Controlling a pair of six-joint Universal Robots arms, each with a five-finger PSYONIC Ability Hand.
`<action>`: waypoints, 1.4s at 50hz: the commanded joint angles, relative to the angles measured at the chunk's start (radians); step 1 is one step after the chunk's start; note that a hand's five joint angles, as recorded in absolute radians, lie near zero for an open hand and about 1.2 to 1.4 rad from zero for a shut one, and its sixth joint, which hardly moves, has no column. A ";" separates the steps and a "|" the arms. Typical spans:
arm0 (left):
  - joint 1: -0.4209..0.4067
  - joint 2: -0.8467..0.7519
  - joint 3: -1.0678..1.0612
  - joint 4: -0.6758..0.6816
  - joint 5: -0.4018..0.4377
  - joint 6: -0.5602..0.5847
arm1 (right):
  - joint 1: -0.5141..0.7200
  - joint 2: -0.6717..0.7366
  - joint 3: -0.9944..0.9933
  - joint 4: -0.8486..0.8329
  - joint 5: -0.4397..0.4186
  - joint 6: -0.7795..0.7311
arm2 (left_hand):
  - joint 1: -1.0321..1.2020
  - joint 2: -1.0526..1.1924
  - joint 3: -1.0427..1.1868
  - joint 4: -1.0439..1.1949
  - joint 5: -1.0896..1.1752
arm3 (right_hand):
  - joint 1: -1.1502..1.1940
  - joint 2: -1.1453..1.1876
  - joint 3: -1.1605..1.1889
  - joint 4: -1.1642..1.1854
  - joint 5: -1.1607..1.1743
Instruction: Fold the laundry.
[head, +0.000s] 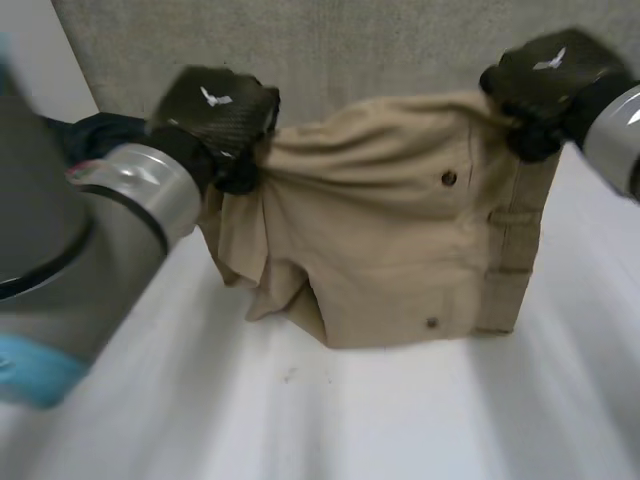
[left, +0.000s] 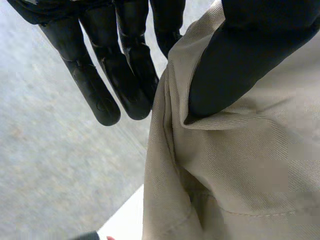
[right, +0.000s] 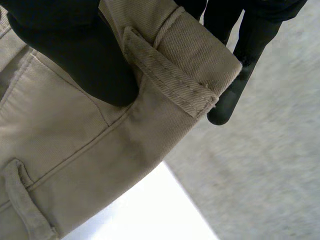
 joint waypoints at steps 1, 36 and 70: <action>0.029 -0.256 0.216 0.068 -0.005 0.084 | 0.032 0.206 -0.077 -0.096 0.052 -0.003 | 0.257 0.201 0.208 0.199 0.239 | 0.288 0.222 0.212 0.202 0.228; -0.005 -0.289 -0.274 0.542 -0.008 0.199 | 0.041 0.395 0.215 -0.578 0.184 -0.013 | 0.257 0.201 0.208 0.199 0.239 | 0.288 0.222 0.212 0.202 0.228; 0.144 0.002 -0.538 0.283 0.081 0.009 | -0.122 0.111 0.488 -0.196 -0.029 0.161 | -0.882 -0.938 -0.930 -0.940 -0.900 | -0.662 -0.728 -0.739 -0.749 -0.723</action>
